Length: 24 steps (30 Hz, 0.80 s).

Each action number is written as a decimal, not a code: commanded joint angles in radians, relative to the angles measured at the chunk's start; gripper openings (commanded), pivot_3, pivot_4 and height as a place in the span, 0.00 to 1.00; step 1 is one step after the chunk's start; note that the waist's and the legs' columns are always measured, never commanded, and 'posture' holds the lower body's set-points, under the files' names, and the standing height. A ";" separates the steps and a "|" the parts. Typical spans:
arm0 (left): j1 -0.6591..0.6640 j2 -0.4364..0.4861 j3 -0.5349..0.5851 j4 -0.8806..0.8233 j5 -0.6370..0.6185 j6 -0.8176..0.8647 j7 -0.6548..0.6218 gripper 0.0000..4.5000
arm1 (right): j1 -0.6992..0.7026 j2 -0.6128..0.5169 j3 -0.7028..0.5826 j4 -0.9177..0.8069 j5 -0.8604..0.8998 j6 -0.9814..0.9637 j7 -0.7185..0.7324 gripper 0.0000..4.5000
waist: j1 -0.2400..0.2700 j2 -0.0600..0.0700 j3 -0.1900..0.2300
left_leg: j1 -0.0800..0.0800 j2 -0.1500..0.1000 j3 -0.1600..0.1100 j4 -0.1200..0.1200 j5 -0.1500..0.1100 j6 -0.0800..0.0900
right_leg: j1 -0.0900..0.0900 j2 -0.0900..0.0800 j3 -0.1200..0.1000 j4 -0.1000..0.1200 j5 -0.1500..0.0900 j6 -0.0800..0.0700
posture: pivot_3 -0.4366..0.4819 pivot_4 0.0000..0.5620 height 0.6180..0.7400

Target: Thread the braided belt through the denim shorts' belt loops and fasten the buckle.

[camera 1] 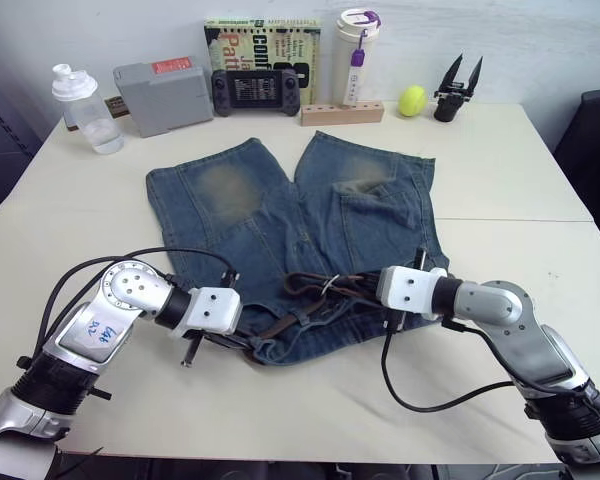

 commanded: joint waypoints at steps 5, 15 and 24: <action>-0.190 0.111 -0.062 0.478 0.368 -0.489 0.110 0.00 | -0.022 0.017 -0.006 -0.010 0.012 -0.007 0.001 0.00 | -0.002 0.002 -0.002 | 0.012 0.002 0.001 -0.003 -0.002 -0.003 | 0.009 0.001 0.000 0.000 -0.001 -0.002 | 0.48 0.27 0.65; -0.211 0.160 -0.163 0.610 0.485 -0.782 0.086 0.00 | 0.072 -0.061 -0.013 0.007 -0.072 -0.208 -0.021 0.00 | -0.022 0.006 -0.005 | 0.012 0.003 0.004 -0.003 -0.005 -0.002 | 0.008 0.001 0.001 0.001 -0.001 -0.002 | 0.48 0.27 0.65; -0.170 0.175 -0.186 0.659 0.544 -0.800 0.092 0.00 | 0.136 -0.181 -0.058 0.146 -0.172 -0.493 -0.117 0.00 | -0.040 0.018 -0.020 | 0.029 0.006 0.023 -0.006 -0.015 0.002 | 0.013 0.001 0.012 0.002 -0.005 0.001 | 0.48 0.27 0.65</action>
